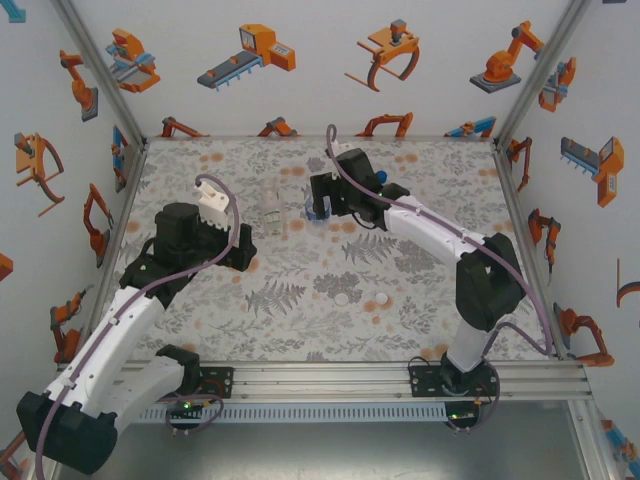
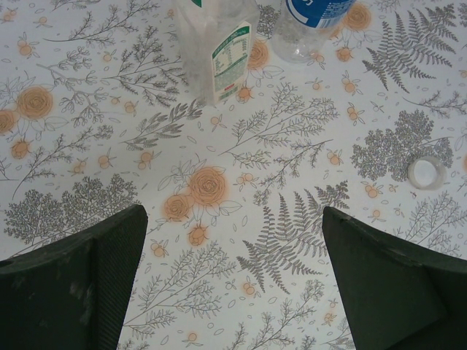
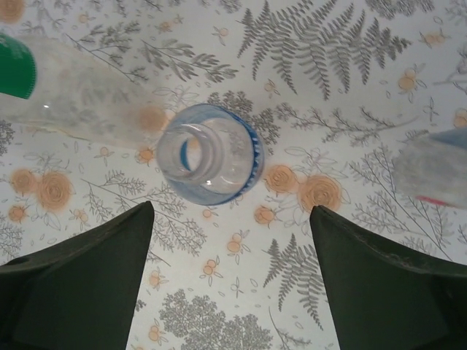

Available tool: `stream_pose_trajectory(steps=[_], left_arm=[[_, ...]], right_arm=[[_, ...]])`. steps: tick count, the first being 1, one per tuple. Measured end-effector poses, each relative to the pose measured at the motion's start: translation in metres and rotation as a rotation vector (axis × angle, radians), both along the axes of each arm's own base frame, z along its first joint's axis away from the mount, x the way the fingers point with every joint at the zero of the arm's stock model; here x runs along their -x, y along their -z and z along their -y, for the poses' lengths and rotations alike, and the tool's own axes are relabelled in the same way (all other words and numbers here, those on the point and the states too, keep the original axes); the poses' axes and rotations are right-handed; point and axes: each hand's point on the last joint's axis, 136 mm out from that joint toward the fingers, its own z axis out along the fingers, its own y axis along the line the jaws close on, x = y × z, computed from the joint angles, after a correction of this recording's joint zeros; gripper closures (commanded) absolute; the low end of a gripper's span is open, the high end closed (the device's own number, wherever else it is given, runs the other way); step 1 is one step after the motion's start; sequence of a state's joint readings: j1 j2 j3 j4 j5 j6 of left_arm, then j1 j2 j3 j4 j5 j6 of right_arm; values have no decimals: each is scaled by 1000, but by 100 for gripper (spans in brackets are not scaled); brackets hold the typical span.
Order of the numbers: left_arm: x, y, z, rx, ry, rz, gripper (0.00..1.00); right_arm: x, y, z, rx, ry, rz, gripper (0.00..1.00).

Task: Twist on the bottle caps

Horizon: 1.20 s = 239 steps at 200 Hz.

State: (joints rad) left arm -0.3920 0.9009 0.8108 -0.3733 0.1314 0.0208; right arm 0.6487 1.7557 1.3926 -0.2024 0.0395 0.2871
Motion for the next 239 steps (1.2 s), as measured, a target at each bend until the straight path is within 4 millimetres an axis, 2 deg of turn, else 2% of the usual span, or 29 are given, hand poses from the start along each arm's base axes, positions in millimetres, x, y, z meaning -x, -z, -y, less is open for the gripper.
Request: stream_pose_trajectory(steps=[27, 46, 88, 110, 137, 198, 222, 239], left_arm=[[0, 0, 0, 0, 0, 0, 3], [0, 0, 0, 0, 0, 1, 3], [0, -1, 0, 1, 0, 3, 3], [0, -1, 0, 1, 1, 4, 3], [0, -1, 0, 2, 3, 4, 3], [2, -1, 4, 9, 28, 3, 3], [4, -2, 7, 20, 45, 3, 3], [5, -4, 10, 31, 63, 2, 3]], right_arm=[[-4, -7, -16, -22, -17, 62, 16], [-11, -3, -24, -29, -18, 92, 16], [-28, 37, -31, 4, 13, 88, 20], [-33, 55, -32, 16, 25, 88, 27], [-36, 66, -30, 25, 38, 89, 38], [-37, 62, -30, 5, 49, 109, 50], [-27, 61, -24, 13, 43, 97, 51], [-16, 53, -18, 14, 25, 92, 52]])
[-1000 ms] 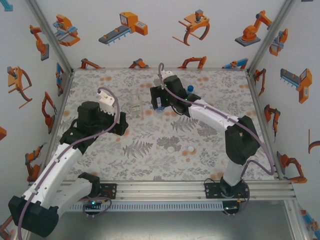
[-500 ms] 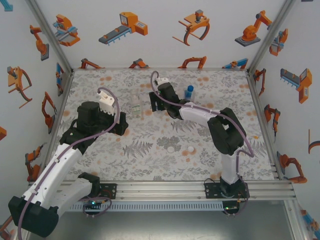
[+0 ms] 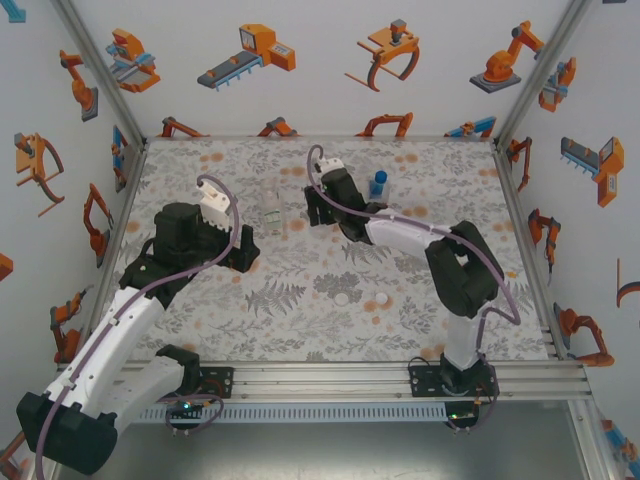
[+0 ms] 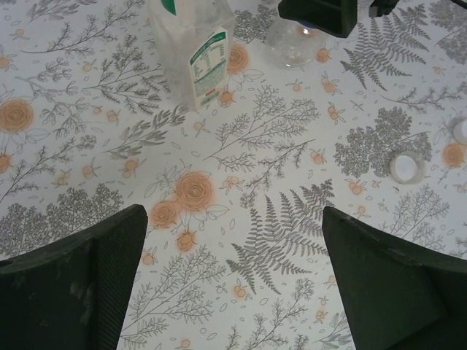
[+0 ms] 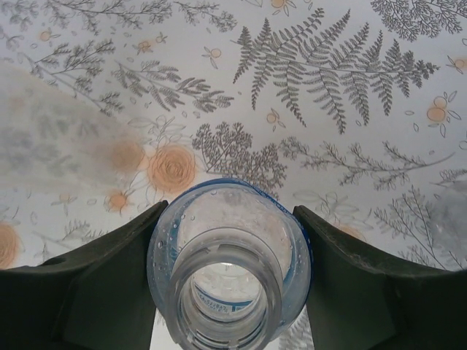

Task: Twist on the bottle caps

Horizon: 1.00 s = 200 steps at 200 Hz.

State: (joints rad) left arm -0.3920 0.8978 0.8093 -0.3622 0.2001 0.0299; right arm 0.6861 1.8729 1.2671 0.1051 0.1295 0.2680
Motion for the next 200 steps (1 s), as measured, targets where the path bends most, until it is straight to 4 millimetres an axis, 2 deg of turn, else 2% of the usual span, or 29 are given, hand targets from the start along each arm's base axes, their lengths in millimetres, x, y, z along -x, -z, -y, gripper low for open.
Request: stream_pose_trajectory(steps=[23, 65, 117, 136, 167, 200], left_arm=[[4, -3, 8, 27, 43, -2, 3], [12, -4, 28, 93, 160, -28, 3], [33, -24, 66, 220, 395, 30, 3], [47, -31, 82, 241, 487, 70, 3], [73, -41, 107, 220, 648, 164, 3], [86, -47, 117, 235, 728, 196, 1]], right_arm=[[19, -24, 5, -30, -47, 6, 53], [61, -79, 12, -120, -156, 37, 54], [120, -110, 10, -224, -372, 26, 55], [142, -124, 5, -266, -473, 28, 58], [176, -157, 3, -344, -625, 68, 61], [206, -181, 2, -406, -765, 110, 63]])
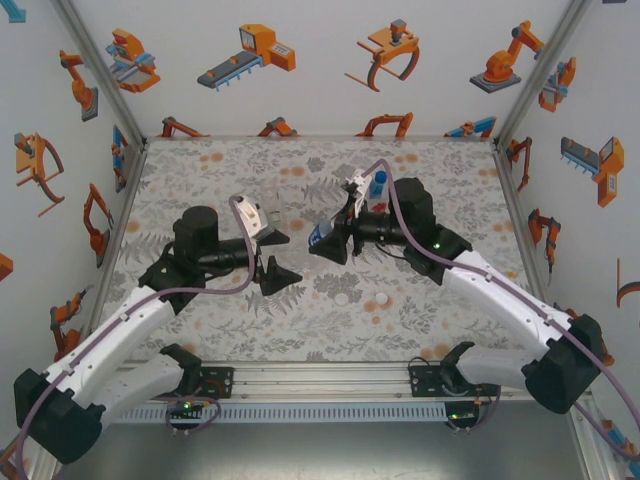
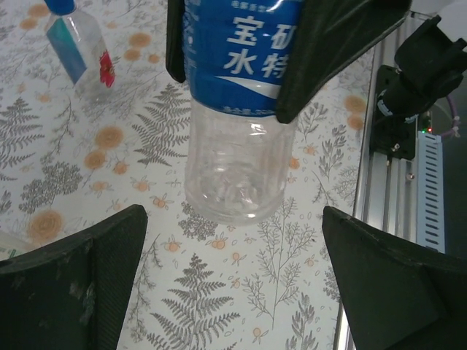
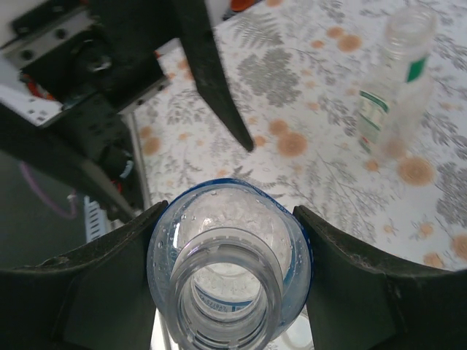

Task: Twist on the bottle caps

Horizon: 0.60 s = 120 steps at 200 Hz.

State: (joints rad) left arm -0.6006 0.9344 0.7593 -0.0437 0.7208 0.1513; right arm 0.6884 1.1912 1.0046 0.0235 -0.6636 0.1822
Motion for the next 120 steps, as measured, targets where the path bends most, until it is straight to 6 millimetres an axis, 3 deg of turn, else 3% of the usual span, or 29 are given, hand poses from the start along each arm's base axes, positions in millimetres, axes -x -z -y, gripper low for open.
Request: stream_pose_trajectory(steps=[60, 120], left_arm=[[17, -13, 17, 53, 121, 14, 11], [30, -17, 35, 86, 229, -30, 23]], right_arm=[[37, -18, -4, -68, -194, 18, 67], [48, -26, -8, -92, -241, 42, 69]])
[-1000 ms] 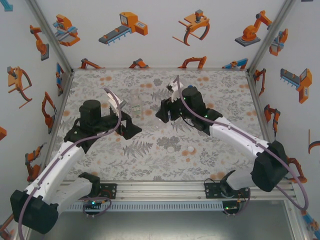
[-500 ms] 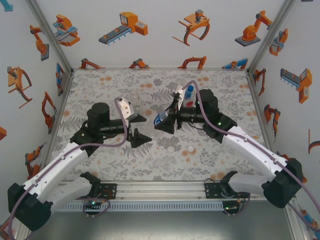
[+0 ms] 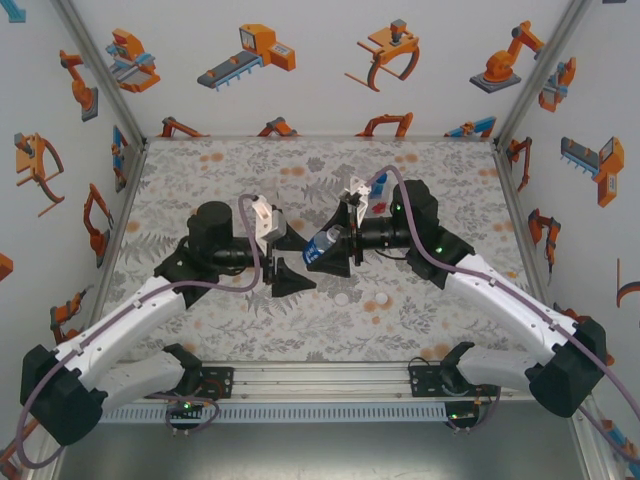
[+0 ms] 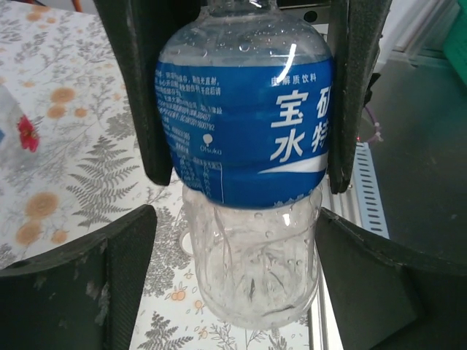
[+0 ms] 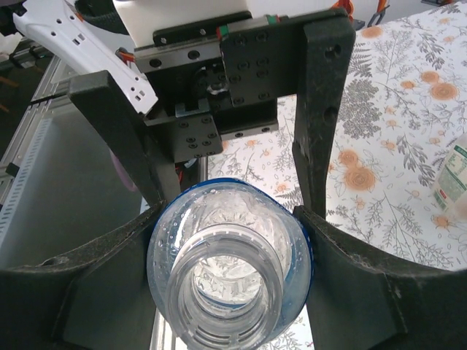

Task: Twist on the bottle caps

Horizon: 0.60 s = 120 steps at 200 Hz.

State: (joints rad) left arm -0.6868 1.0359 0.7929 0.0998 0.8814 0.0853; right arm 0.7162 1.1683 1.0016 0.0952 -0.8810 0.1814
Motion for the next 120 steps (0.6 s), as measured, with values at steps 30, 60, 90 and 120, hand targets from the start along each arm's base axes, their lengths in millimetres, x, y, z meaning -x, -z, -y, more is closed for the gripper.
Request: stream_pose_trajectory(steps=[30, 60, 90, 120], left_arm=[[2, 0, 8, 3, 34, -20, 24], [4, -1, 13, 12, 56, -34, 29], [6, 1, 17, 14, 74, -49, 33], [8, 0, 18, 14, 82, -52, 38]], right_arm=[[2, -1, -1, -4, -6, 4, 70], [2, -4, -2, -12, -5, 14, 70], [2, -8, -2, -23, 1, 32, 72], [2, -11, -1, -30, 13, 45, 73]])
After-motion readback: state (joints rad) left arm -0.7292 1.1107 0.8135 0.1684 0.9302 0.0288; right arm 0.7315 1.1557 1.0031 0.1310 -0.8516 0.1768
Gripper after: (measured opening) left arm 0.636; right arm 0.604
